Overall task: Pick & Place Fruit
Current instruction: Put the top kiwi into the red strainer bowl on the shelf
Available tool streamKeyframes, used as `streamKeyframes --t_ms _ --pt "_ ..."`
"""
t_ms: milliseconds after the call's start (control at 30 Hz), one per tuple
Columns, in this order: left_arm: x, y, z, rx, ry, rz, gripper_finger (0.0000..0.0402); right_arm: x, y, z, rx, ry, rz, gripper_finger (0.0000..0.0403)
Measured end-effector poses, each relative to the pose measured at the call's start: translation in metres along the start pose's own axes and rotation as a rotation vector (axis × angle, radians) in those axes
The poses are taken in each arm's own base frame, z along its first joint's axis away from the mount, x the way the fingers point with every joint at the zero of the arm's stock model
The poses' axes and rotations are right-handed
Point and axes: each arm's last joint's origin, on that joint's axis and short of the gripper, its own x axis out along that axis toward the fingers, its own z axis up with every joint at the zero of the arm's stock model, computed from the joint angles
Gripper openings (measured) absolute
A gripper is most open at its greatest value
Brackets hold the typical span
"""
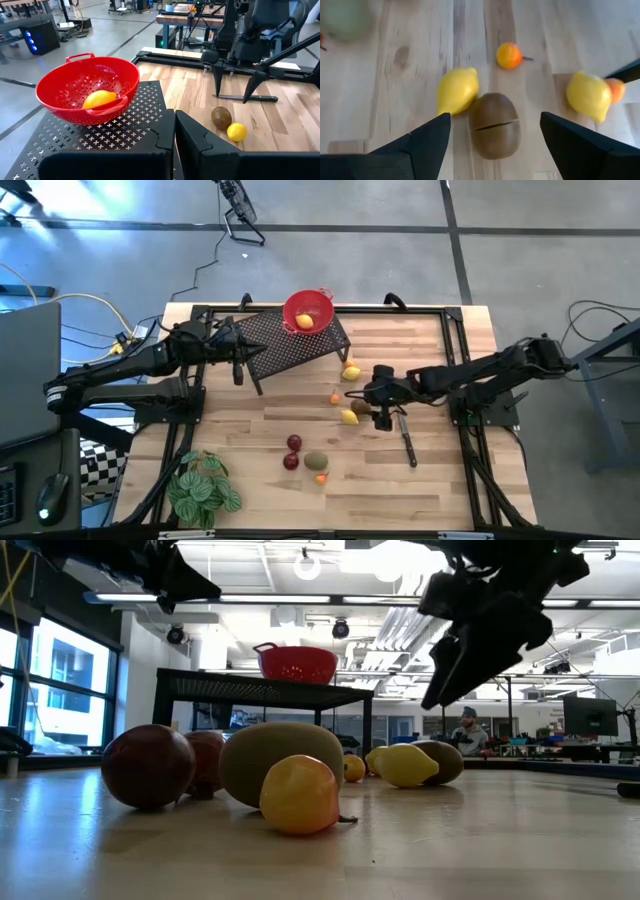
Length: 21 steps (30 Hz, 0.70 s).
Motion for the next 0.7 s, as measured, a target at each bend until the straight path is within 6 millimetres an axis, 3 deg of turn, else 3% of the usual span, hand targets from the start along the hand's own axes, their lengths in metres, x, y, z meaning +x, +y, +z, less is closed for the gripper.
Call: streamKeyframes --t_ms 700 --pt "0.0 0.0 0.0 -0.003 0.001 0.0 0.0009 0.058 0.006 -0.016 -0.124 0.138 -0.009 0.0301"
